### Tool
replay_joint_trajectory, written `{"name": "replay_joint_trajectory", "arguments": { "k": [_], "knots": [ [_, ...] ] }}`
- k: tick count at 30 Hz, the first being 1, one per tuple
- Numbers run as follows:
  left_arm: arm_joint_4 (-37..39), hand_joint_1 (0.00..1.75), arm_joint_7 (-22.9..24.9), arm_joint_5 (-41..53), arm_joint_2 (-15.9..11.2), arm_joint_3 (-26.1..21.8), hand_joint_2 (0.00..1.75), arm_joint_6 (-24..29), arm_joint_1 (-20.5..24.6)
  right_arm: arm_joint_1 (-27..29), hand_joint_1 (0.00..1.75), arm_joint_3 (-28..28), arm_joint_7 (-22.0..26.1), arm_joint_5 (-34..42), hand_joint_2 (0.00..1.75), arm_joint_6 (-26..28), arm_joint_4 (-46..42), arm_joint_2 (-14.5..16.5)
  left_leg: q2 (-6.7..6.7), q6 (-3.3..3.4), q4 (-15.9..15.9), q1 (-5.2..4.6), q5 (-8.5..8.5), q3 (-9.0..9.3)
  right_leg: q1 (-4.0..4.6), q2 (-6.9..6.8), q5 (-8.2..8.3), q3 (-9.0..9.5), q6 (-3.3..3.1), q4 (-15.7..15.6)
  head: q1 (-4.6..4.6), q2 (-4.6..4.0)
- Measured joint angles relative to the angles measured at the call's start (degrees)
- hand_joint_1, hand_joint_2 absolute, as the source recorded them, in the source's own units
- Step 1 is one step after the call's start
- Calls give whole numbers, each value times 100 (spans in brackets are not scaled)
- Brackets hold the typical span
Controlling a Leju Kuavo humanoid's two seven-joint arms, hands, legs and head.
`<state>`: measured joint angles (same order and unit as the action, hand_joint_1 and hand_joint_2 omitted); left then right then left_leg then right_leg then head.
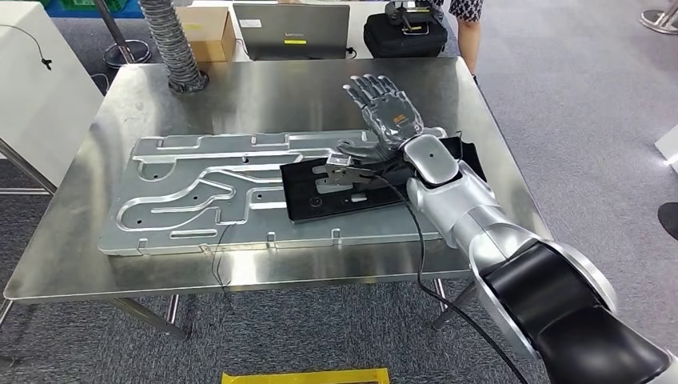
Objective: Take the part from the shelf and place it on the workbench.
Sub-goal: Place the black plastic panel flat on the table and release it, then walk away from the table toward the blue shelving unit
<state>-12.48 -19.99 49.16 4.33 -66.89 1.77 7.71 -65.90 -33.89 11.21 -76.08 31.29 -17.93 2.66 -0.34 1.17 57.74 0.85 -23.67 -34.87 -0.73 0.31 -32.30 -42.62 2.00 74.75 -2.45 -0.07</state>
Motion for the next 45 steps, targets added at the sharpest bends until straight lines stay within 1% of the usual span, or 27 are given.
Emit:
{"name": "replay_joint_trajectory", "arguments": {
  "k": [1,2,3,5,7,10,12,14,15,16,17,19,21,25,27,29,30,31,33,35,36,37,40,41,42,44,45],
  "knots": [
    [0,0,-13,-12,3,1,0,-19,-2,42,0,111,97,217,0,180,-57,-25,-4,0,7,-3,-2,2,0,0,102,30,-8,-77,0,0],
    [0,0,-28,-28,11,0,0,-59,-3,115,0,308,304,509,0,395,-228,-50,-9,-5,17,-6,-6,4,2,0,287,169,-24,-371,0,0],
    [0,0,-44,-51,22,0,0,-116,-2,217,0,600,637,821,0,582,-523,-69,-17,-14,29,-9,-13,5,6,-1,496,367,-53,-785,0,0],
    [1,0,-62,-94,47,-1,0,-250,1,479,0,1549,1623,1435,0,807,-1370,-66,-30,-51,63,-37,-32,-15,32,-11,729,675,-109,-1448,-1,0],
    [2,0,-81,-150,63,-2,0,-363,-3,852,0,2652,2415,2113,0,877,-2315,-14,-56,-96,73,-50,-39,-25,61,-40,730,751,-146,-1621,-2,0],
    [2,0,-148,-292,75,-28,0,-480,-103,1982,0,3846,2772,3021,0,898,-4254,-13,-90,-170,121,-24,-125,10,53,-136,733,878,-219,-1732,-1,0],
    [2,0,-193,-386,77,-75,0,-514,-217,2954,0,4461,2834,3364,0,907,-5601,-55,-36,-212,576,-12,-447,-146,31,-182,738,965,-262,-1805,-1,0],
    [2,0,-214,-438,70,-135,0,-523,-289,3943,0,4998,2854,3645,0,907,-6654,-125,-5,-248,1296,2,-816,-443,31,-202,722,975,-277,-1812,-2,0],
    [2,0,-214,-448,62,-163,0,-528,-313,4399,0,5238,2860,3758,0,904,-7083,-163,0,-257,1510,7,-890,-526,31,-207,717,971,-276,-1804,-2,0],
    [2,0,-213,-455,51,-186,0,-534,-332,4795,0,5458,2866,3838,0,899,-7461,-197,2,-260,1530,9,-861,-513,27,-201,712,965,-272,-1794,-2,0],
    [2,0,-211,-456,38,-203,0,-542,-344,5121,0,5641,2869,3890,0,894,-7768,-225,3,-254,1336,13,-739,-392,21,-180,708,961,-264,-1780,-2,1],
    [2,0,-215,-452,7,-240,0,-562,-339,5658,0,5933,2873,3956,0,888,-8286,-241,-4,-223,584,8,-429,41,17,-120,694,963,-233,-1752,-2,1],
    [2,0,-226,-445,-17,-282,0,-588,-315,6119,0,6142,2875,4065,0,887,-8643,-232,-13,-170,79,-11,-302,308,29,-68,694,957,-178,-1727,-2,1],
    [2,0,-254,-452,-38,-325,0,-642,-297,6807,0,6493,2876,4281,0,886,-9006,-197,-2,-15,-38,-34,-227,310,4,-31,667,918,-28,-1682,-2,0],
    [2,0,-274,-488,-42,-327,0,-633,-285,7009,0,6643,2875,4374,0,886,-9033,-180,17,68,-91,-27,-133,260,-6,-16,319,780,18,-1326,-1,0],
    [2,0,-282,-510,-44,-327,0,-613,-278,7142,0,6760,2872,4400,0,885,-8980,-154,26,106,-91,-52,-54,154,-10,-15,-185,549,42,-610,0,0],
    [2,0,-283,-510,-45,-327,0,-609,-278,7194,0,6811,2871,4391,0,885,-8933,-133,29,110,-85,-65,-12,95,-13,-16,-338,479,51,-306,0,0],
    [2,0,-283,-510,-45,-327,0,-608,-278,7243,0,6857,2869,4378,0,884,-8882,-107,32,110,-76,-75,28,33,-15,-16,-380,492,55,-164,0,0],
    [2,0,-283,-508,-45,-327,0,-607,-279,7307,0,6934,2868,4367,0,884,-8792,-58,32,90,-42,-81,106,-94,-16,-17,-158,853,46,-550,0,0],
    [2,0,-284,-504,-42,-327,0,-602,-278,7318,0,6991,2867,4401,0,884,-8669,-25,29,46,5,-83,182,-198,0,-16,56,1419,5,-1376,-1,1],
    [2,0,-285,-499,-38,-327,0,-600,-277,7324,0,7020,2867,4428,0,884,-8573,-9,27,17,18,-84,220,-224,17,-14,103,1594,-31,-1658,1,1],
    [2,0,-289,-496,-33,-327,0,-598,-276,7332,0,7055,2866,4455,0,884,-8465,5,24,-17,25,-82,258,-237,37,-10,100,1672,-69,-1806,1,1],
    [2,0,-297,-479,-28,-328,0,-598,-294,7356,0,7152,2867,4536,0,883,-8157,45,11,-127,3,-80,342,-265,40,-12,217,1583,-194,-1861,2,1],
    [2,0,-296,-475,-30,-328,0,-598,-305,7359,0,7167,2868,4574,0,883,-8059,56,6,-161,70,-79,231,-306,25,-18,289,1527,-236,-1877,2,1],
    [2,0,-297,-472,-29,-329,0,-599,-314,7367,0,7178,2869,4611,0,878,-7951,67,3,-193,244,-74,0,-367,9,-25,365,1456,-271,-1893,1,1],
    [2,0,-303,-464,-24,-329,0,-604,-318,7387,0,7222,2870,4688,0,838,-7707,84,5,-247,892,-51,-630,-508,13,-37,494,1306,-307,-1889,0,0],
    [2,0,-307,-457,-21,-329,0,-607,-317,7391,0,7262,2870,4736,0,806,-7538,90,6,-270,1251,-41,-835,-546,18,-43,556,1225,-307,-1882,0,0]
  ]
}}
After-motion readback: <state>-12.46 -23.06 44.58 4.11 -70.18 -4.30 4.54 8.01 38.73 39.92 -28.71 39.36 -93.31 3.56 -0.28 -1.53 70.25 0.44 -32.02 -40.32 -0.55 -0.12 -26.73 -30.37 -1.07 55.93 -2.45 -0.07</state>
